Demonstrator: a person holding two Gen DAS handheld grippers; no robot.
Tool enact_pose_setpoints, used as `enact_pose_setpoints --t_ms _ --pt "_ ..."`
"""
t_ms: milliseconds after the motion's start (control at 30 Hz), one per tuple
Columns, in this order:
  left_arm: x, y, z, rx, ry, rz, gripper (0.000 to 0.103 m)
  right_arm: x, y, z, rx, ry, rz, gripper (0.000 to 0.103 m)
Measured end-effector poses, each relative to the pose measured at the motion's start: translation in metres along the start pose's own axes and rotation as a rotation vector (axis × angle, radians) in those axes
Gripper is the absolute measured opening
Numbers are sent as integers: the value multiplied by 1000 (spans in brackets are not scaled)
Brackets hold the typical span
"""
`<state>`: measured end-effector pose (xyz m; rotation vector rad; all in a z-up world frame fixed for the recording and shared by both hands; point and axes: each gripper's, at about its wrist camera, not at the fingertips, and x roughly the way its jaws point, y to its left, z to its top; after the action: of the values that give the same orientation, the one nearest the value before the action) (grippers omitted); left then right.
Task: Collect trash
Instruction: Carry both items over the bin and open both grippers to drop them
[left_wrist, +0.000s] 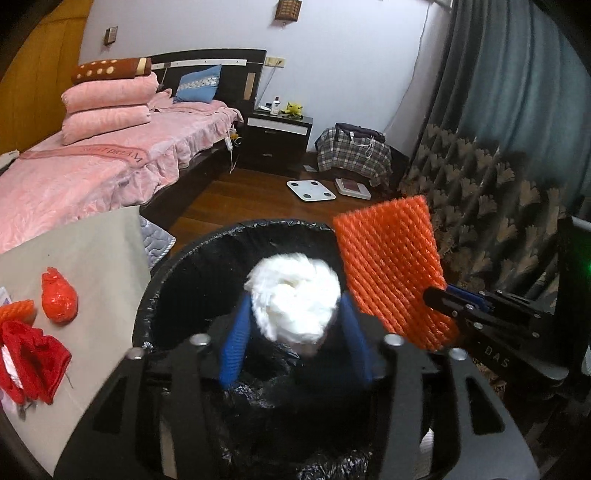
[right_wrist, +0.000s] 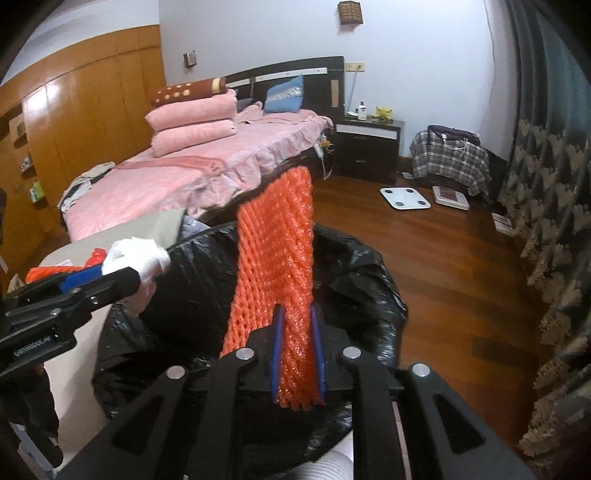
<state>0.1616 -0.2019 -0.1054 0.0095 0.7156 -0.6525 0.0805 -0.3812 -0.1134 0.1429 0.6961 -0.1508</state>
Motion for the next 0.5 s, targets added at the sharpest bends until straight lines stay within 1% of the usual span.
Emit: enact_pose_setpoints --t_ms 33,67,100,133,167,200,267,333,367,467,500 --pt "-1 2 -1 -8 -2 3 69 0 0 0 1 2 -2 29" --pt "-4 5 -2 -15 -8 9 74 0 -1 -1 1 2 -9 46" --pt "-8 10 -4 -22 -13 27 75 -1 0 0 1 0 -12 52" --pt "-13 14 -6 -27 -14 38 79 -1 2 1 -2 -6 -15 61" --pt "-19 20 -8 -33 -18 58 82 0 5 1 -7 -9 -16 69" --pt "-27 27 -10 -38 -26 78 83 0 10 2 -14 -11 -15 72" --pt "-40 39 -13 -50 -38 118 88 -2 20 3 -18 -17 -1 85" --pt "-57 56 -16 -76 -56 163 89 -2 31 6 -22 -24 16 92" --pt "-66 63 -18 -88 -65 185 90 -2 37 8 -26 -28 29 94" --pt "-99 90 -24 -121 -114 287 90 0 62 13 -47 -38 86 96" --pt "-107 96 -24 -124 -127 313 90 2 77 17 -57 -42 114 96"
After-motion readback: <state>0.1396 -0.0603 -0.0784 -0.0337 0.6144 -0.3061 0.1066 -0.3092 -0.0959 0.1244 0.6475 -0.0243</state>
